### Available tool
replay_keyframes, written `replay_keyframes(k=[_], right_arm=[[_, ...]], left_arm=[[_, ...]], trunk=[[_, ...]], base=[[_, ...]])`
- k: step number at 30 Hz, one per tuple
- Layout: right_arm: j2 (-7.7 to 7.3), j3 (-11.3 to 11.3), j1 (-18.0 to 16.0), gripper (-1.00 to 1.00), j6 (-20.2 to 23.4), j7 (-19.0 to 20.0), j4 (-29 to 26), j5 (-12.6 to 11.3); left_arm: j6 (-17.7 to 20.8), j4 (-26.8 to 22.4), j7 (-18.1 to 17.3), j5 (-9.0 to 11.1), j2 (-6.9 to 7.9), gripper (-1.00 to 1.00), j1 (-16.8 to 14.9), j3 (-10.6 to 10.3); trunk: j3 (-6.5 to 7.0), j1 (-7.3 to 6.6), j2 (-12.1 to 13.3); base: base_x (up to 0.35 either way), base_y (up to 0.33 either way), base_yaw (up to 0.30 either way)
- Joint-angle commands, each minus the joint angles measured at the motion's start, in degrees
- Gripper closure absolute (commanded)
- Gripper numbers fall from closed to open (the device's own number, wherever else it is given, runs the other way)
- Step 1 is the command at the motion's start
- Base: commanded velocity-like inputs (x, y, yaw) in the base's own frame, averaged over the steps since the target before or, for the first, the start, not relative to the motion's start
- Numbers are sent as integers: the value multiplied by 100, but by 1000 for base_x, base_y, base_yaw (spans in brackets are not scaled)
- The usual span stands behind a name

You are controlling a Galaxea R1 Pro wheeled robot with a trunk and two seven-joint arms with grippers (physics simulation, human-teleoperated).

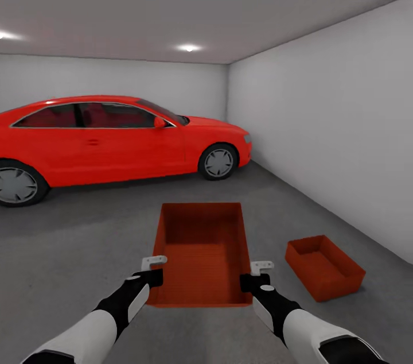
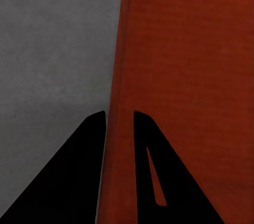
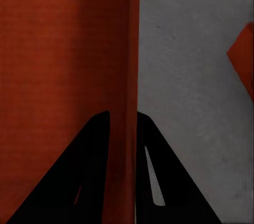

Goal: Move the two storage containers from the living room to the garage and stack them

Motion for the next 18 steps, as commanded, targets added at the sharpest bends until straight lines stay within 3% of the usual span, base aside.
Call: replay_keyframes(k=[1,18], right_arm=[[0,-6,-2,100,-26,-30,25,-96],[0,-6,-2,100,-26,-36,25,-98]], left_arm=[[11,-165,84,-89,2,100,-5,115],[11,-163,84,-89,5,100,-5,107]], trunk=[[-9,1,-8],[-9,1,-8]], base=[[92,0,-287],[289,37,-287]])
